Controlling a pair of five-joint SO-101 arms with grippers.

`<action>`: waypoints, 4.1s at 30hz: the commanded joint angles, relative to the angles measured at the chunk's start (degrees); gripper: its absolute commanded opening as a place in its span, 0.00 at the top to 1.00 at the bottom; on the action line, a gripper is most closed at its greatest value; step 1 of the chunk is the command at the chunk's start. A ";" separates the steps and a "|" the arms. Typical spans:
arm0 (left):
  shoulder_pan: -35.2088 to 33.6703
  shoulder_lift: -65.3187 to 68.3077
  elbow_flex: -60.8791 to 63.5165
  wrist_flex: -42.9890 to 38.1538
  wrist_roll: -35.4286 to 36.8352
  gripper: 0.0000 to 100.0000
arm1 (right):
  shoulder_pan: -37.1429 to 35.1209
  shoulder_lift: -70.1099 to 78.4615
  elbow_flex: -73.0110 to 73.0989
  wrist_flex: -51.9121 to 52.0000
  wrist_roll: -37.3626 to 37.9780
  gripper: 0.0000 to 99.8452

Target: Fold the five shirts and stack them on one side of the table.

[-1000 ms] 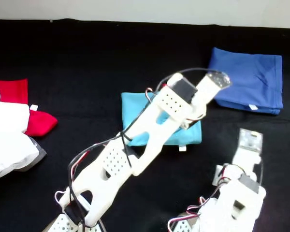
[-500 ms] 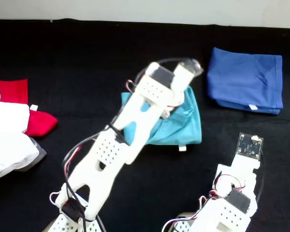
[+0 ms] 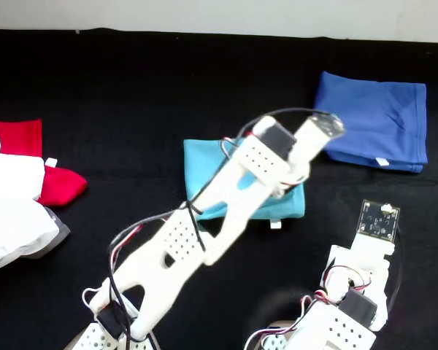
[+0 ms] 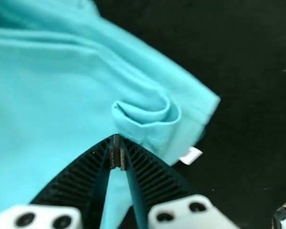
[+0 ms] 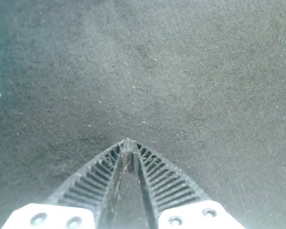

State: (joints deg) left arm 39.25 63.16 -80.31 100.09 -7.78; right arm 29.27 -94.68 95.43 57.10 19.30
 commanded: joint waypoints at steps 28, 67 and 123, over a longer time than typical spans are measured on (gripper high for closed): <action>-8.22 0.92 -12.88 -12.84 0.44 0.99 | -0.57 -0.66 5.85 0.31 0.18 0.99; -13.76 -4.35 -4.18 -27.52 0.09 0.99 | -0.66 -0.92 6.02 0.13 0.18 0.99; -46.46 -45.67 40.22 1.58 0.44 0.99 | -2.77 -0.92 6.64 0.04 0.26 0.99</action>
State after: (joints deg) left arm -5.85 32.57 -54.29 101.58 -7.78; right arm 27.08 -94.86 95.43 57.10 19.30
